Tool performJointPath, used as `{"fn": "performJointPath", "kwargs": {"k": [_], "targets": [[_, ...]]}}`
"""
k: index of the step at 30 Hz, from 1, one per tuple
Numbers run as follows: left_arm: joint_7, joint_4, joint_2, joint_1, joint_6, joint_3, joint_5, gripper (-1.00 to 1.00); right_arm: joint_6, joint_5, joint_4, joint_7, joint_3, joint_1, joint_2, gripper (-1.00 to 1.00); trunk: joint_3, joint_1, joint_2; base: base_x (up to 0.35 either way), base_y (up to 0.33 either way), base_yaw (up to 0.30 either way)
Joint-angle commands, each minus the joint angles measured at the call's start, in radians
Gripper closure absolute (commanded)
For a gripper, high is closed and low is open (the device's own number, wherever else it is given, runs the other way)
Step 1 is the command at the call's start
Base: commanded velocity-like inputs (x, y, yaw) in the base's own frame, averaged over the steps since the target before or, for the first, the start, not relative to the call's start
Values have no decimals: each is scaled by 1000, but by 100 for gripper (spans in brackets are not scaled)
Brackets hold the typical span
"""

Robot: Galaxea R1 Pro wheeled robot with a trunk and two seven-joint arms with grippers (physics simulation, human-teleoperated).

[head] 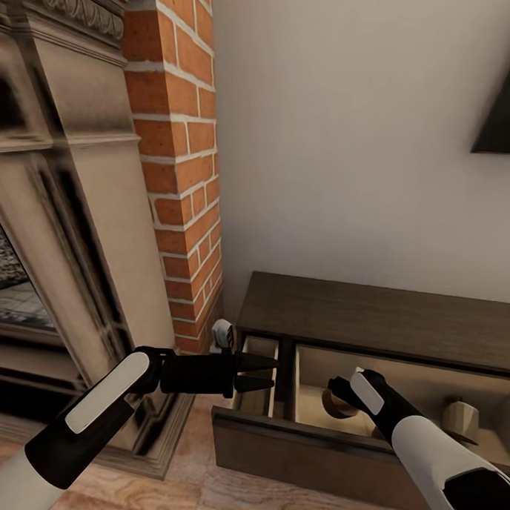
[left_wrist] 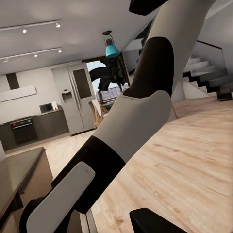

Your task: Place each of the two pumpkins and all three candles from the living room inside a cabinet in the living room (use any cabinet), then make sure every cabinet is closed, and position the cauldron so it is next to a table in the living room.

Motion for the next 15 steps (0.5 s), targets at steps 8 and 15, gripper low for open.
{"fn": "performJointPath", "kwargs": {"k": [8, 15], "targets": [[-10, 0, 1, -1, 1, 0, -8, -100, 4, -9, -1, -8, 8, 0, -1, -100, -1, 0, 0, 0, 0, 0], [-10, 2, 1, -1, 1, 2, -7, -100, 4, -10, -1, -8, 8, 0, -1, -100, -1, 0, 0, 0, 0, 0]]}}
